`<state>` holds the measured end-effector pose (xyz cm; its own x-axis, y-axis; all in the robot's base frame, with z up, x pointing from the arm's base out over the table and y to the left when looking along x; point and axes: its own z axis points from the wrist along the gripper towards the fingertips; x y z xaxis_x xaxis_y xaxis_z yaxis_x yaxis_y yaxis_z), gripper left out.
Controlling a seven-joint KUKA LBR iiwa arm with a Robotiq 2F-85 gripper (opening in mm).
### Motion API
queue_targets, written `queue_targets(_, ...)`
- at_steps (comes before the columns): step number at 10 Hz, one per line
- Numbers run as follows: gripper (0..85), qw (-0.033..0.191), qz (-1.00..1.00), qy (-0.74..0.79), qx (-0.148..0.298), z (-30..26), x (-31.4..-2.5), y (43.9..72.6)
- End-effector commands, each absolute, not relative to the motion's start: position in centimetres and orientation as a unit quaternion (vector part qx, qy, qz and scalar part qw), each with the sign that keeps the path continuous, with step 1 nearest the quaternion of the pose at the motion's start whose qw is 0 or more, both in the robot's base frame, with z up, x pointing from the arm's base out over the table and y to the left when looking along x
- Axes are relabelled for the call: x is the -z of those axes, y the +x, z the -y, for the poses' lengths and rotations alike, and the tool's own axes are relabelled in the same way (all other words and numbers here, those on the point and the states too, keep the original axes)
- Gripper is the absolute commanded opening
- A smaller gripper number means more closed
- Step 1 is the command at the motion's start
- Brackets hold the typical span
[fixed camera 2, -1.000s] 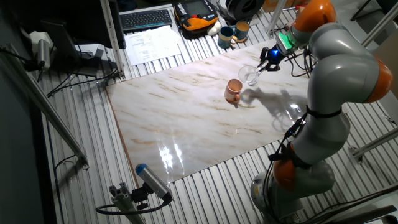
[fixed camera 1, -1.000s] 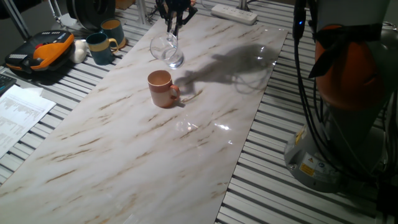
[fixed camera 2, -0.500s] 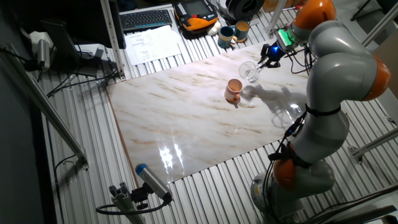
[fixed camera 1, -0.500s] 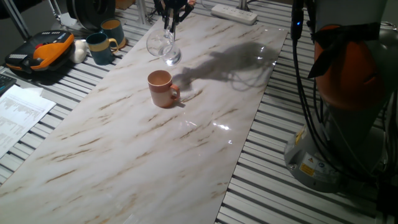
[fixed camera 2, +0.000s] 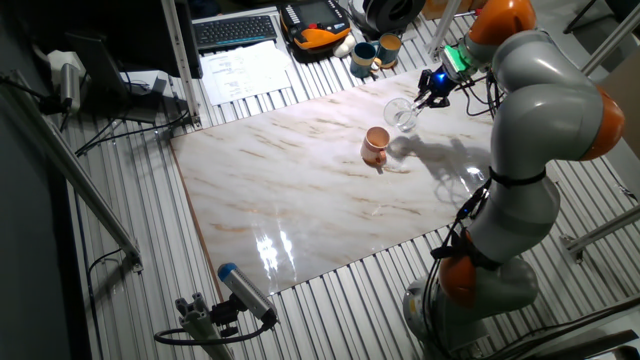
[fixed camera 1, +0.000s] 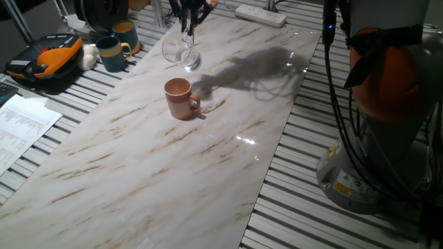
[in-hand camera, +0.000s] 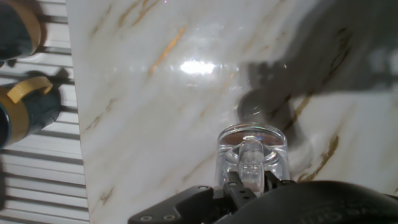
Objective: Pour the water from one cup into another empty cup
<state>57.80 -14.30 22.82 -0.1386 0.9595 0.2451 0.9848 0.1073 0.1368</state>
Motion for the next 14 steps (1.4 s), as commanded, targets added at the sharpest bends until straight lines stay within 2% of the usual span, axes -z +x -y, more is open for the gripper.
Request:
queue_targets(1, 0.0, 0.047, 0.743, -0.654, 0.131, 14.3, -22.9, 57.9)
queue_targets(5, 0.0, 0.043, 0.75, -0.652, 0.098, 13.8, -22.7, 58.4)
queue_targets(14, 0.0, 0.047, 0.771, -0.633, 0.054, 13.3, -23.0, 58.5)
